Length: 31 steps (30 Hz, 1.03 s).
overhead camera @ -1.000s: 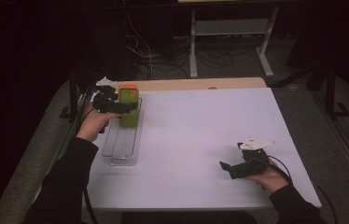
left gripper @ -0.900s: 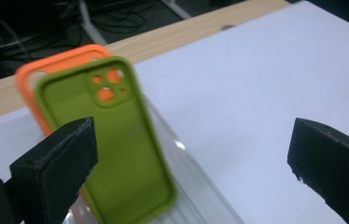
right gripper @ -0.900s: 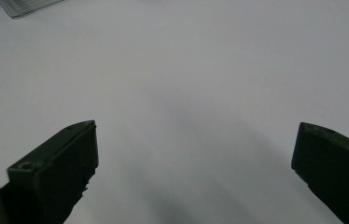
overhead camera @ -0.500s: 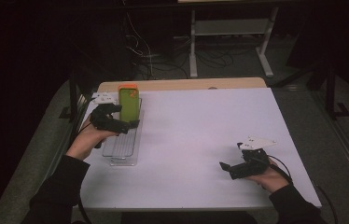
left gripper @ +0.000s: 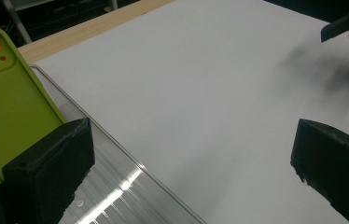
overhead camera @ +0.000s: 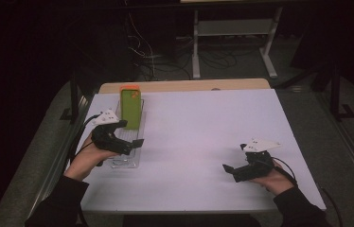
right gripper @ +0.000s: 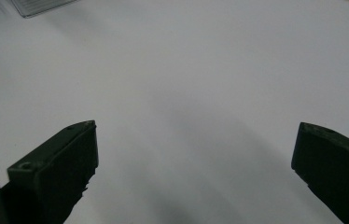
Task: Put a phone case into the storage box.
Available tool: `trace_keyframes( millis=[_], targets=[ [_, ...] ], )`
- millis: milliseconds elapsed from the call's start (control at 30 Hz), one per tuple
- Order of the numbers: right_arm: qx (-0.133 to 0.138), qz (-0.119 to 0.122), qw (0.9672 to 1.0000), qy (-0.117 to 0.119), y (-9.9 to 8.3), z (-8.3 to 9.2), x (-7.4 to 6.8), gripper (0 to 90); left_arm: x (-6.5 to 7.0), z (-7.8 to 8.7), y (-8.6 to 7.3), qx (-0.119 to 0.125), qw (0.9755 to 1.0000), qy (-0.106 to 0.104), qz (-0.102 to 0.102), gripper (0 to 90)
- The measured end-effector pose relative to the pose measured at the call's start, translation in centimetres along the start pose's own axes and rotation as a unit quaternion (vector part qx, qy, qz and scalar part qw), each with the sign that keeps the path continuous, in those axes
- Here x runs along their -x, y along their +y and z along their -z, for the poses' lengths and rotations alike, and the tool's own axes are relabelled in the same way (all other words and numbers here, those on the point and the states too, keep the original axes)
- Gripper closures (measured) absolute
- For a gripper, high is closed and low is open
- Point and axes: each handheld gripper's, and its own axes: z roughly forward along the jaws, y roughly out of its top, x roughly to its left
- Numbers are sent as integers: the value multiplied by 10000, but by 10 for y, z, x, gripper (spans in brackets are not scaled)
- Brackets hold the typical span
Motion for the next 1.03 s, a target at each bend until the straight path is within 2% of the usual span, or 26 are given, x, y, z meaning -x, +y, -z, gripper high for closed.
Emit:
trace_keyframes(
  millis=[367,400,467,533,767,1033],
  targets=[
    [131,37,9999,55,9,8,2,0,13,-5,-26,-66,9998,-93,-186,0],
    [148,12,9999,72,10,9,2,0,14,-6,-28,-67,9998,-102,-137,0],
    [179,46,9998,65,12,10,3,0,15,-7,-31,-124,9997,-64,-212,0],
    [211,9,9997,97,14,11,3,0,16,-8,-34,-139,9997,-69,-193,0],
    [269,40,9995,185,19,15,2,0,21,-12,-41,-243,9992,-142,-273,0],
    [270,67,9994,192,20,14,0,0,22,-15,-43,-295,9992,-158,-233,0]
  ],
)
